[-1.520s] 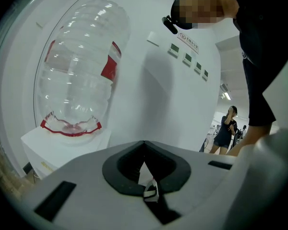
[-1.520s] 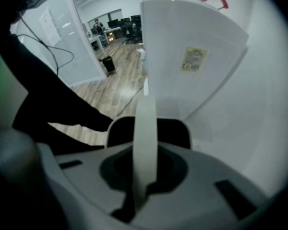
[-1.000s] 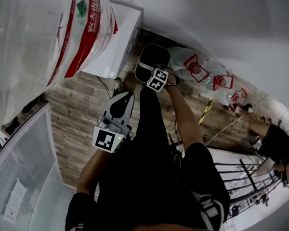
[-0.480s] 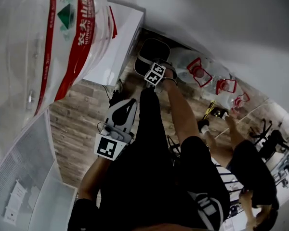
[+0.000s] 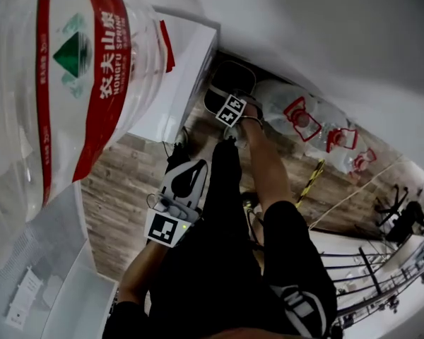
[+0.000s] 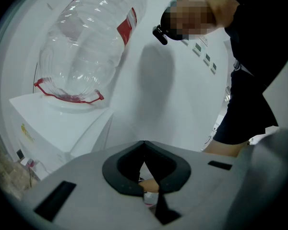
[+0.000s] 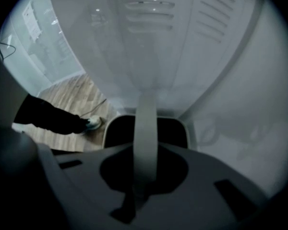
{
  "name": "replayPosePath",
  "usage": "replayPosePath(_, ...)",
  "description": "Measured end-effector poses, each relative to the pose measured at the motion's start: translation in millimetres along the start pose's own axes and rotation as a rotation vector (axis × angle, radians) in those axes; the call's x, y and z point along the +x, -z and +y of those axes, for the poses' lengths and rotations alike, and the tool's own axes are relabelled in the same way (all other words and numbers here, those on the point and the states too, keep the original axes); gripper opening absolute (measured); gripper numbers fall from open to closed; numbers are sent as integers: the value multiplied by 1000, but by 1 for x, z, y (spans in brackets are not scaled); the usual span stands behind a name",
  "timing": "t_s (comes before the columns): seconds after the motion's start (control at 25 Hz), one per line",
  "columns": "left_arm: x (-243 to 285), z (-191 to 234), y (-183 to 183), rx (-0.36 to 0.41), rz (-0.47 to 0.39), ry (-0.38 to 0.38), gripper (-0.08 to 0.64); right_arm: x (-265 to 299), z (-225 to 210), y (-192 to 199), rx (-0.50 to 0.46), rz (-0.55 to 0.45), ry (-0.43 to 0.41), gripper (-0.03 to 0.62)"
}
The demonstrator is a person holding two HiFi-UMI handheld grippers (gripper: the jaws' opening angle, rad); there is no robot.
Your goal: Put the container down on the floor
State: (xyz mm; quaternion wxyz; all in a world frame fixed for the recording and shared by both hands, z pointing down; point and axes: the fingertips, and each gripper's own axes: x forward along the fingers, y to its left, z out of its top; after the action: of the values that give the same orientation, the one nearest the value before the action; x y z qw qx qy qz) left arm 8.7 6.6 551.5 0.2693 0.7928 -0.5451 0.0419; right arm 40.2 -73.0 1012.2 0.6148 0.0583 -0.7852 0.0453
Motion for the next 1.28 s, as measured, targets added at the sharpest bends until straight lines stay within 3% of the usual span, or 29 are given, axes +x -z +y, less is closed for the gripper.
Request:
replayPosePath(0.76,11,14,45,-11,-6,-6,32,62,-8,-4,-89,4,32,34)
replayPosePath(1.28,10,26,76,7,14,-8,32,103,14,-4,-127,9,31,34)
